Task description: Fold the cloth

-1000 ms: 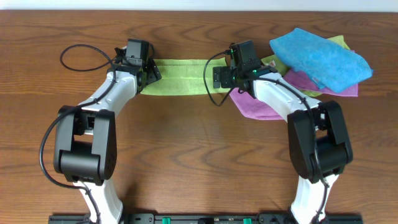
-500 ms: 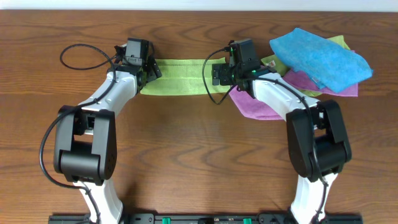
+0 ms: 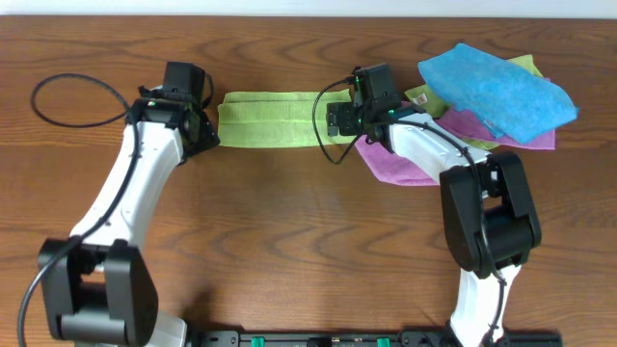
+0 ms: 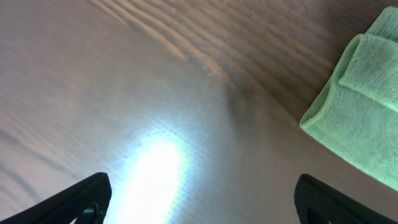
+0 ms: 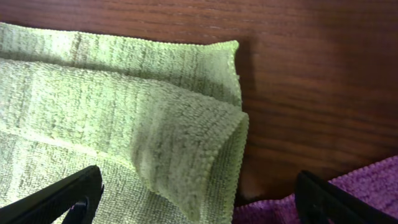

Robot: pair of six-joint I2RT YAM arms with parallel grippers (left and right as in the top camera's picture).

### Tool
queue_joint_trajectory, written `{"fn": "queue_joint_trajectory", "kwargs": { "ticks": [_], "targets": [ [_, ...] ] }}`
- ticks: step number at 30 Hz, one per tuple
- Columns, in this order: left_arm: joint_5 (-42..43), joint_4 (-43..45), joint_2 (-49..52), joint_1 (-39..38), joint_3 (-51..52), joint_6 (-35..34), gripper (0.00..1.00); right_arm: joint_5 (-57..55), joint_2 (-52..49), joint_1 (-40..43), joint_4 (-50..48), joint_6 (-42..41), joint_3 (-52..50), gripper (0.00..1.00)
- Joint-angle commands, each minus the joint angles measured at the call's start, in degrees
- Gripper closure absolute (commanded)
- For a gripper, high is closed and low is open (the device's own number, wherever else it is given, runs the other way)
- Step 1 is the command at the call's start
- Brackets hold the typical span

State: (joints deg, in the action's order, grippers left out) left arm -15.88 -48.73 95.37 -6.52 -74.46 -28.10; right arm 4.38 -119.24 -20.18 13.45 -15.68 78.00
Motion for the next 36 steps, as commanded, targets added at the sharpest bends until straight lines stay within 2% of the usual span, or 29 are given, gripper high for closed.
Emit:
{"fn": "queue_joint_trajectory", "kwargs": {
  "ticks": [1, 5, 12, 30, 36],
  "targets": [
    [-1.01, -2.86, -0.33, -1.22, 0.44, 0.98, 0.07, 0.61, -1.09, -0.68, -0.24, -0.35, 1.03, 0.02],
    [-0.81, -7.63, -1.03, -2.47, 1.38, -0.52, 0.13, 0.68, -1.99, -1.03, -0.61, -0.37, 1.03, 0.02],
    [-0.83, -10.16, -6.27, -2.82, 6.88, -1.18, 0.14, 0.83, -2.73, -1.22, -2.16, -0.55, 1.03, 0.02],
    [3.50, -11.13, -37.55, -2.82, 30.16, -4.31, 0.14, 1.88, -5.77, -1.27, -5.64, -1.20, 1.03, 0.04],
    [3.54, -12.41, -43.63, -2.82, 32.44, -5.07, 0.13, 4.00, -6.25, -1.42, -5.86, -1.75, 1.03, 0.20]
  ]
}}
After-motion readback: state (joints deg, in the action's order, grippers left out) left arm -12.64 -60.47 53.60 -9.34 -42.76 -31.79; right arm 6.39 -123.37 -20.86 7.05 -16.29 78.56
